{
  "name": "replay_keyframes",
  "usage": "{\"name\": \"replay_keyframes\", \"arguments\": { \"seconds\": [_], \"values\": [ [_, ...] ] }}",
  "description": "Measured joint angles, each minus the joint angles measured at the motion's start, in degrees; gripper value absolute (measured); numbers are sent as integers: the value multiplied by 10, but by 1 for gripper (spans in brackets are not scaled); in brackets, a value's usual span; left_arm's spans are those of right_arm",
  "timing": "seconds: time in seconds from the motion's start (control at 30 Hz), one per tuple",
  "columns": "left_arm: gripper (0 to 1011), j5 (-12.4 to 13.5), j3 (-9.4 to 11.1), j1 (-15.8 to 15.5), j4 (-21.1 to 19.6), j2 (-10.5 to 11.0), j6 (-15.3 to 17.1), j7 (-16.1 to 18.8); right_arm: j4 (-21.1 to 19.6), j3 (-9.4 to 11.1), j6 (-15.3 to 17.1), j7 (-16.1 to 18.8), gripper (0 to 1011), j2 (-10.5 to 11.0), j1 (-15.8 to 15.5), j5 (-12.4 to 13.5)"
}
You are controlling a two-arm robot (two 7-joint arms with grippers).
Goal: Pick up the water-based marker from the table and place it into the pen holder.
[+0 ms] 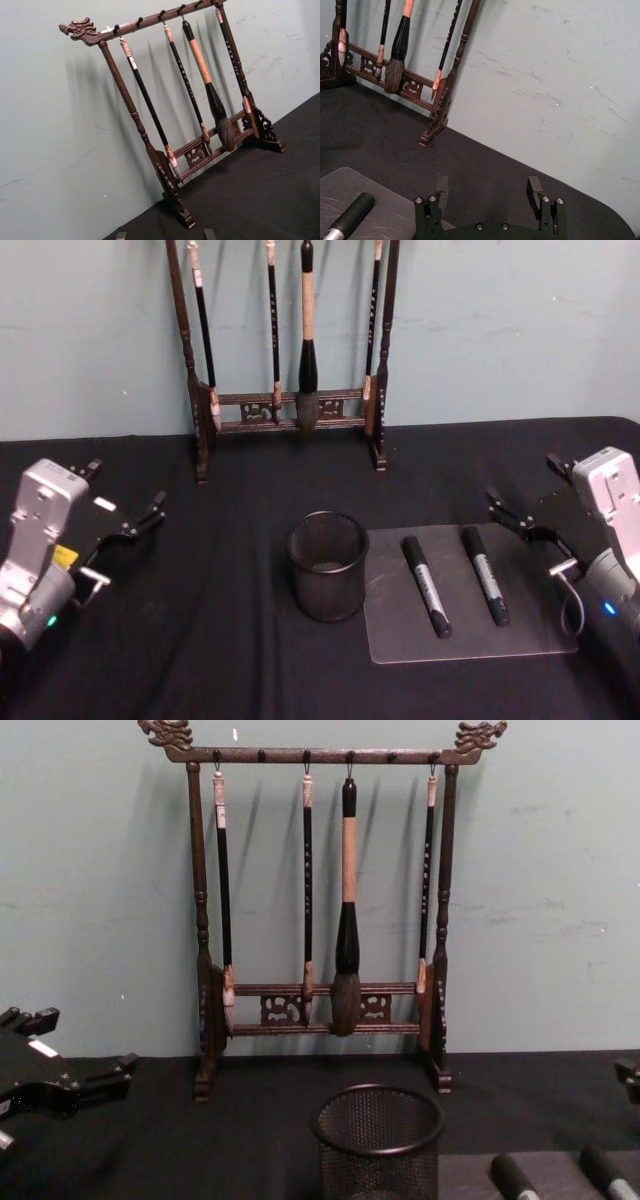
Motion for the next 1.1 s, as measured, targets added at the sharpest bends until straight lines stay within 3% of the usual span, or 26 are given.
{"name": "replay_keyframes", "arguments": {
  "seconds": [1.1],
  "values": [
    [1001, 0, 0, 0, 0, 0, 0, 0, 0, 0, 0, 0, 1000, 0, 0, 0]
  ]
}}
